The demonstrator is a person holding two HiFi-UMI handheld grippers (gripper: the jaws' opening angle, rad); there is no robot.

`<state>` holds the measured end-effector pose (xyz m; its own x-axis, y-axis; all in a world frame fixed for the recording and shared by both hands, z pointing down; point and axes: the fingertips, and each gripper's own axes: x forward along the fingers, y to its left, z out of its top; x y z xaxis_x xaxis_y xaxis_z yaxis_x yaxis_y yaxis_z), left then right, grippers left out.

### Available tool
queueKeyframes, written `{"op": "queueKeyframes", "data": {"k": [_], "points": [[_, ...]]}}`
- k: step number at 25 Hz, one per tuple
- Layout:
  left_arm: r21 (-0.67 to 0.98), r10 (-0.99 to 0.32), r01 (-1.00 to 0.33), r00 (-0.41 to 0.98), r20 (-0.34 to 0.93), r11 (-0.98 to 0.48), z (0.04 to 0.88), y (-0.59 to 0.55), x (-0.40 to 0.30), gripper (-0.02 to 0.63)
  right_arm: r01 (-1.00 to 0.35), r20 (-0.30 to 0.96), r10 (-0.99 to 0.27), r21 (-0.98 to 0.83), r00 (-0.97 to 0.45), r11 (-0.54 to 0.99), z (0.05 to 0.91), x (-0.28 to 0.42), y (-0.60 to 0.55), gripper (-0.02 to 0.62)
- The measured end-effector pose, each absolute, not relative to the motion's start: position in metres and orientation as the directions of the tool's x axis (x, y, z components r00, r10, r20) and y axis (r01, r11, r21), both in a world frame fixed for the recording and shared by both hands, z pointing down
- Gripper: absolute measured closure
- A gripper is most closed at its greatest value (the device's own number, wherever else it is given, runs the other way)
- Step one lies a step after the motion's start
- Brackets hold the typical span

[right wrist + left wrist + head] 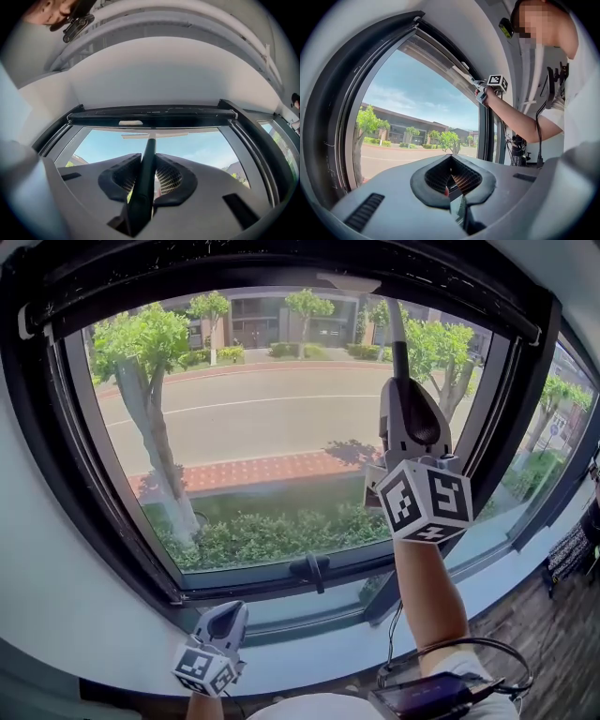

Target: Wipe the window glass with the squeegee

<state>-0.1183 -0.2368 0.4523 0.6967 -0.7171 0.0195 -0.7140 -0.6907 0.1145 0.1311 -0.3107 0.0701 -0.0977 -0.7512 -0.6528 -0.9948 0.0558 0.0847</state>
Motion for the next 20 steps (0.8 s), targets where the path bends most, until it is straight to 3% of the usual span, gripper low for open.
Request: {"op": "queueKeyframes", "data": {"k": [20], "points": [[0.14,-0.723,-0.719,0.69,0.034,-0.68,0.456,-0.223,-0.106,0.588,-0.989,-0.565,-0.812,0.106,-0.143,0.101,0.152,0.137,-0.304,0.495]]}}
